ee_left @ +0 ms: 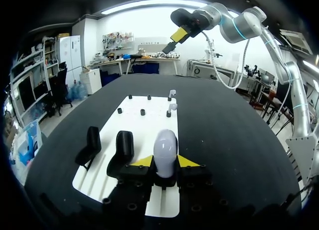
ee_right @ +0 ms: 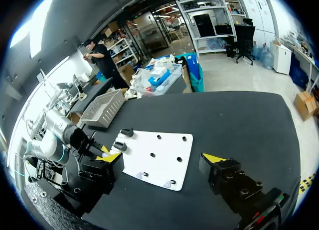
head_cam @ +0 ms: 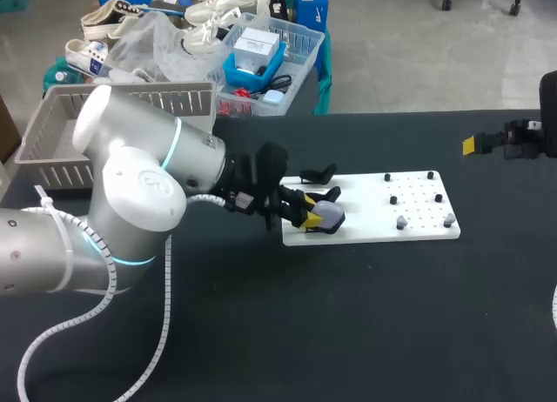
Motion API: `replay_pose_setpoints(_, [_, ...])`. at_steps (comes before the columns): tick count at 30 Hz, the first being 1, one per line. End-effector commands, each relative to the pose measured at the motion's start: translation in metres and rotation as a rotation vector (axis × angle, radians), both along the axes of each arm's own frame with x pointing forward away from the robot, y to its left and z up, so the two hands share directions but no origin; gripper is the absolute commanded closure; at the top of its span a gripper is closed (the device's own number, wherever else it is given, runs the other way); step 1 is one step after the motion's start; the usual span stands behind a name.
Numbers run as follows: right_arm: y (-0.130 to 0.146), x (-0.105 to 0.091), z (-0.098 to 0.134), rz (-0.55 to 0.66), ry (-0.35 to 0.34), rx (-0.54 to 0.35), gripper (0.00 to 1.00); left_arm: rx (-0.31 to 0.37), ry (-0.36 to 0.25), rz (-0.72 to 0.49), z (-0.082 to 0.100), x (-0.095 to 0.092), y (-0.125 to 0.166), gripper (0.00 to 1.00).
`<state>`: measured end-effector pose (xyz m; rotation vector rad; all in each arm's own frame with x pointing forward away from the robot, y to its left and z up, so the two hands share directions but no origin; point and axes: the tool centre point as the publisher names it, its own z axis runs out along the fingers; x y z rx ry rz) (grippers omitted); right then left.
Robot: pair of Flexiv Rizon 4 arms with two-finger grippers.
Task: Pick up each earbud case from the left stands, insert the matching earbuds, close the lid, and place the case in the box.
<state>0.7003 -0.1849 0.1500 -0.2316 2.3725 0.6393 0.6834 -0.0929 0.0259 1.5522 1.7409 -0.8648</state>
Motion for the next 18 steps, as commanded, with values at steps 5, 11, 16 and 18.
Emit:
replay_pose_setpoints(5, [0.000,0.000,0.000,0.002,0.000,0.001,0.00,-0.039,-0.006,0.035,0.015,0.002,0.009,1.00])
replay_pose_setpoints(11, [0.000,0.000,0.000,0.002,0.000,0.001,0.00,-0.102,-0.005,0.060,0.038,0.002,0.017,1.00])
replay_pose_setpoints(16, [0.000,0.000,0.000,0.002,0.000,0.001,0.00,-0.157,-0.010,0.052,0.058,-0.003,0.022,1.00])
replay_pose_setpoints(18, [0.000,0.000,0.000,0.002,0.000,0.001,0.00,-0.184,-0.011,0.045,0.068,-0.006,0.023,1.00])
